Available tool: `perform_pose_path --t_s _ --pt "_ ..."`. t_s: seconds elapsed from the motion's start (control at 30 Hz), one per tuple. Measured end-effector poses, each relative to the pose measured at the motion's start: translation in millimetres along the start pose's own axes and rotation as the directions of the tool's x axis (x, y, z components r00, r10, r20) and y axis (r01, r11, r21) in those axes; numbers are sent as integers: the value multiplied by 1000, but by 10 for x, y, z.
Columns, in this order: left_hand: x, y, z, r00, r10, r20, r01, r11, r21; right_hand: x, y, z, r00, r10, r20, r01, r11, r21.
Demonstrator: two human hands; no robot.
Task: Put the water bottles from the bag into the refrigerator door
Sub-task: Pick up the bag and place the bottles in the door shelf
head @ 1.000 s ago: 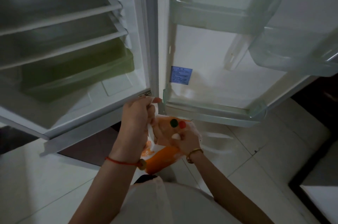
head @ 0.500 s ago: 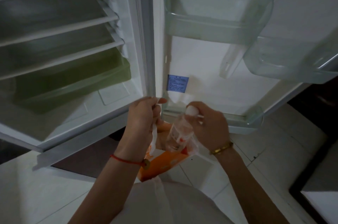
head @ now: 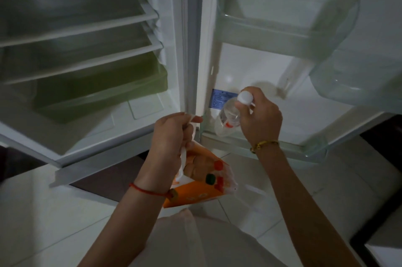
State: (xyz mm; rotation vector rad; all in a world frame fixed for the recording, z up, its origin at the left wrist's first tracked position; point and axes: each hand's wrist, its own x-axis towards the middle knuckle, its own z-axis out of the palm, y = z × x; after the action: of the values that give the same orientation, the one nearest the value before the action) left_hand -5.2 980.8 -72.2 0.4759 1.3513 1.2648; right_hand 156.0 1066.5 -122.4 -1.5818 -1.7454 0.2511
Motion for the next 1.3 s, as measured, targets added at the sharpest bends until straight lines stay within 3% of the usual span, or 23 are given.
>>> perform_pose_path --t_s 0.23,0.53,0.6,0.67,0.73,0.83,0.9,0.97,1.03,1.1,1.3 --pt "23 -30 -8 999 -38 18 39 999 -8 176 35 362 985 55 161 -36 992 -119" --pt "55 -78 24 998 -59 30 57 997 47 208 -14 594 979 -3 202 38 985 -171" --pt "54 -83 40 998 -53 36 52 998 34 168 34 610 974 1 226 24 994 -108" --pt "56 -84 59 998 -55 41 54 998 14 73 107 595 967 23 255 -59 989 137" --pt "55 -86 68 998 -54 44 53 999 11 -94 248 573 978 50 202 -113 942 315" --pt "44 -96 81 997 -51 57 49 998 35 -521 543 553 995 100 0 -98 973 209" --pt "32 -105 89 997 -50 61 48 998 38 -799 722 594 981 190 23 -192 977 94" --pt "25 -119 88 996 -50 69 46 998 51 -1028 937 744 894 318 314 -295 948 -120" --pt "15 -135 85 995 -59 77 52 995 83 -1206 1066 887 692 420 588 -272 905 -326" --pt "7 -145 91 995 -63 79 56 994 92 -1313 1105 990 580 412 703 -284 911 -300" --pt "-24 -173 122 994 -83 73 79 995 52 -1409 1073 1132 535 427 729 -318 901 -295"
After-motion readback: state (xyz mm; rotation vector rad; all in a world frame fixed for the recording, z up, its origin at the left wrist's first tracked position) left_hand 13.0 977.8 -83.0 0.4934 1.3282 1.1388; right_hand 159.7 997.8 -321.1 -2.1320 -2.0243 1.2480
